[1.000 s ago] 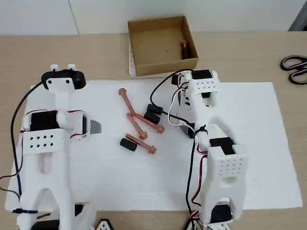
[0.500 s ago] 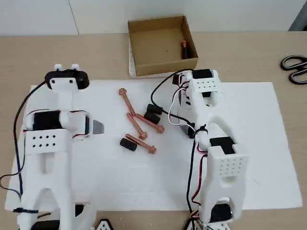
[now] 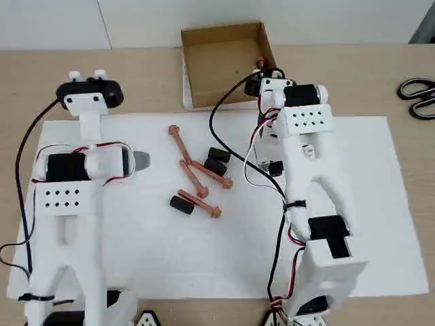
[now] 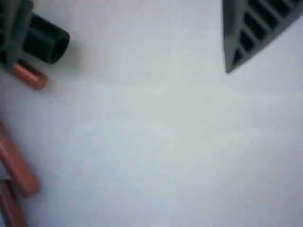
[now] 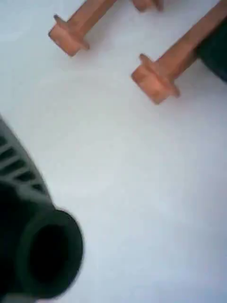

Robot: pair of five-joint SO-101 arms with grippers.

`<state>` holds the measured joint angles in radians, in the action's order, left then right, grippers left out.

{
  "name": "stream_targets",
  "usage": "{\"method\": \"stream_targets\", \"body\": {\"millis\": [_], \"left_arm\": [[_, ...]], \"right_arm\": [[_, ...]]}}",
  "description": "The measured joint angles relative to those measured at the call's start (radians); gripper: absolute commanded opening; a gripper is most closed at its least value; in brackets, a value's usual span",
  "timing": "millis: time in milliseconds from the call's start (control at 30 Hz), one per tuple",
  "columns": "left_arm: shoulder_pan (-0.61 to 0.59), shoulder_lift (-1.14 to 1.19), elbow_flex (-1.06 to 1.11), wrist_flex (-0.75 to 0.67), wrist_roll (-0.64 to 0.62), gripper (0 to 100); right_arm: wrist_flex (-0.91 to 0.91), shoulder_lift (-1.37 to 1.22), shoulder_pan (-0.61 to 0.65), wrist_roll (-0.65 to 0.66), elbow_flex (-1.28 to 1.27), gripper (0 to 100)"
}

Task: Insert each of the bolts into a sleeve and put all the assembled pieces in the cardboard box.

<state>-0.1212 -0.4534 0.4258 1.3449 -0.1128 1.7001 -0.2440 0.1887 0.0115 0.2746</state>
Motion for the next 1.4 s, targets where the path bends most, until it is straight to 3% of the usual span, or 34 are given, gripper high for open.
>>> {"method": "stream_targets", "body": {"millis": [300,600,867,1000,1400], "left_arm": [[0.005,0.328,-0.19,-0.025,-0.017,27],[0.166,0.535,-0.384,0.087,-0.11,27],[0.189,0.58,-0.391,-0.184,-0.443,27],[0.201,0.663,-0.391,-0.241,-0.617,27],[0.209,0.847,-0.436,-0.252,-0.666,27]], "right_arm": [[0.0,0.046,-0.089,0.0,0.0,0.4],[0.003,0.046,-0.121,0.0,0.0,0.4],[0.005,0.046,-0.121,0.0,0.0,0.4],[0.005,0.046,-0.121,0.0,0.0,0.4],[0.005,0.046,-0.121,0.0,0.0,0.4]]}}
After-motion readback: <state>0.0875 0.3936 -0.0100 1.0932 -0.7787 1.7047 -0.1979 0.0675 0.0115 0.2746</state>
